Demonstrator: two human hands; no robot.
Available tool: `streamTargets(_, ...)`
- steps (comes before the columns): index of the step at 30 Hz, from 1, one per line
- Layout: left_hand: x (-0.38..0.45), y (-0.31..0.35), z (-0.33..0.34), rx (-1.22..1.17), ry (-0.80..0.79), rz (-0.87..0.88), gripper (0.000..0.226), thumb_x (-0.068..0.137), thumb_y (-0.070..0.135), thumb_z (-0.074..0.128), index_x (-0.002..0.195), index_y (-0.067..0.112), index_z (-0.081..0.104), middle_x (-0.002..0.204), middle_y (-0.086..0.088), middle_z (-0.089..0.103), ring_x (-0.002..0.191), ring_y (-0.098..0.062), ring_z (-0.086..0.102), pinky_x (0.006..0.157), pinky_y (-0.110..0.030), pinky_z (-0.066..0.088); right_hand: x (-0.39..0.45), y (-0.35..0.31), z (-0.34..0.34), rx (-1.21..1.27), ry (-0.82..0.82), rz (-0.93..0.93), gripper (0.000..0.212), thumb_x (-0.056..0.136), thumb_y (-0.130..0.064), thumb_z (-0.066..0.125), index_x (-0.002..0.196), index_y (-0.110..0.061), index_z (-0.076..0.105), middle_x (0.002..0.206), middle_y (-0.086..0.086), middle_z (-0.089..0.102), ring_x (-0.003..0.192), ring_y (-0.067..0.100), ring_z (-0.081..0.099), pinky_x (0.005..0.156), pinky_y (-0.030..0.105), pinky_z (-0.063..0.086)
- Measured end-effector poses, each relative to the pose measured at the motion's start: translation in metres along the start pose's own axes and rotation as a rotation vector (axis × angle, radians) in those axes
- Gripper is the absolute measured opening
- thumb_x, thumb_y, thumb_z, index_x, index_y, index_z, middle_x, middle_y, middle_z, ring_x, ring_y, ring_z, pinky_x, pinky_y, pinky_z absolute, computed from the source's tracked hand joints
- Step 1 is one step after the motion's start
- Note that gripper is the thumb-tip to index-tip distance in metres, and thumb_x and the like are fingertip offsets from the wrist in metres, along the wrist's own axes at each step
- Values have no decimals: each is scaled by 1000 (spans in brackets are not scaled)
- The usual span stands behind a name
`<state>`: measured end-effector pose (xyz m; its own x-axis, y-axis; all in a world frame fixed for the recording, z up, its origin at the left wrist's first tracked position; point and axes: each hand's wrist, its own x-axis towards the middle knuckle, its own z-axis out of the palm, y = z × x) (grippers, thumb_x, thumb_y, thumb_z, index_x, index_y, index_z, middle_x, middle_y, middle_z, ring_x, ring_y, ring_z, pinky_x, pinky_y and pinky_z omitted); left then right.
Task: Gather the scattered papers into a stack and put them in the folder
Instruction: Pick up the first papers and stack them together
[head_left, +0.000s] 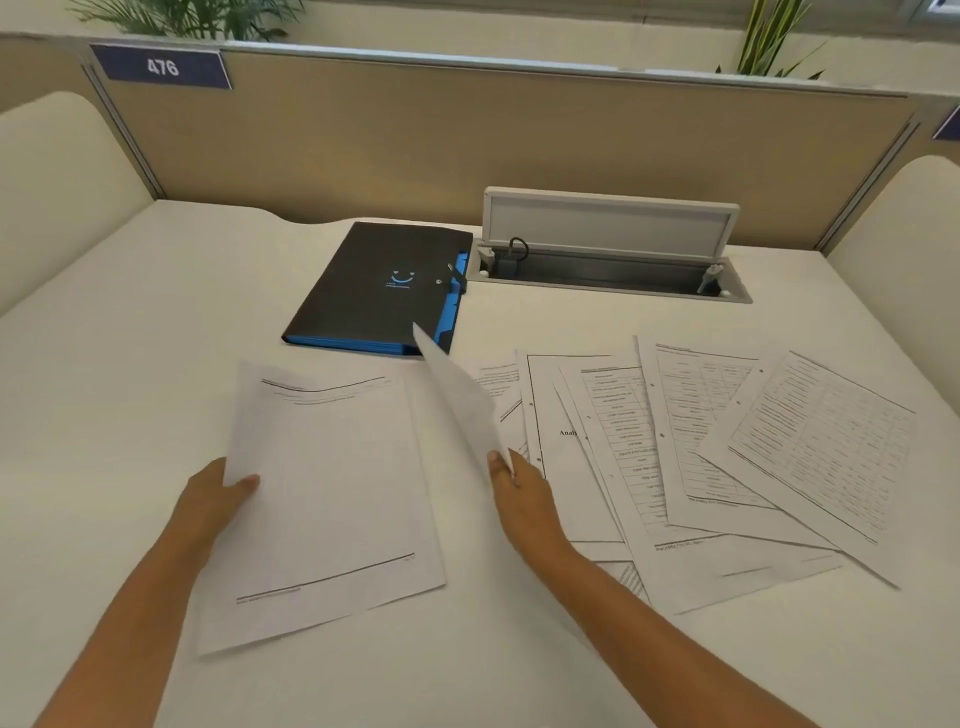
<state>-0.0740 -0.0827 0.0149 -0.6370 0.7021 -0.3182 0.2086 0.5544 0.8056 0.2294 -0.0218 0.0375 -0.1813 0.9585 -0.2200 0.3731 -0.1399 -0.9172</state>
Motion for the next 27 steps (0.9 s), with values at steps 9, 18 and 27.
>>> streamTargets(9,-17,29,29,198,359,40,51,87,22,57,131,1,40,133,-25,44,122,-43,40,98,-51,35,-6,-33,-23,331,80,56,42,95,-38,42,133,-19,46,124,-3,56,110,14,52,96,29,41)
streamTargets(18,-87,129,69,-570,-693,89,91,51,75,55,129,31,41,127,6,56,109,-26,60,76,-41,56,-14,-54,6,96,-163,-303,44,94,-31,46,134,-38,30,140,-10,44,120,6,45,106,37,38)
streamTargets(27,-77,110,76,-596,-289,217,30,89,19,52,120,18,52,108,-10,65,88,-25,67,68,-37,56,-3,-44,16,47,-409,-464,57,90,-37,40,144,-34,21,130,-53,25,123,-27,22,103,6,25)
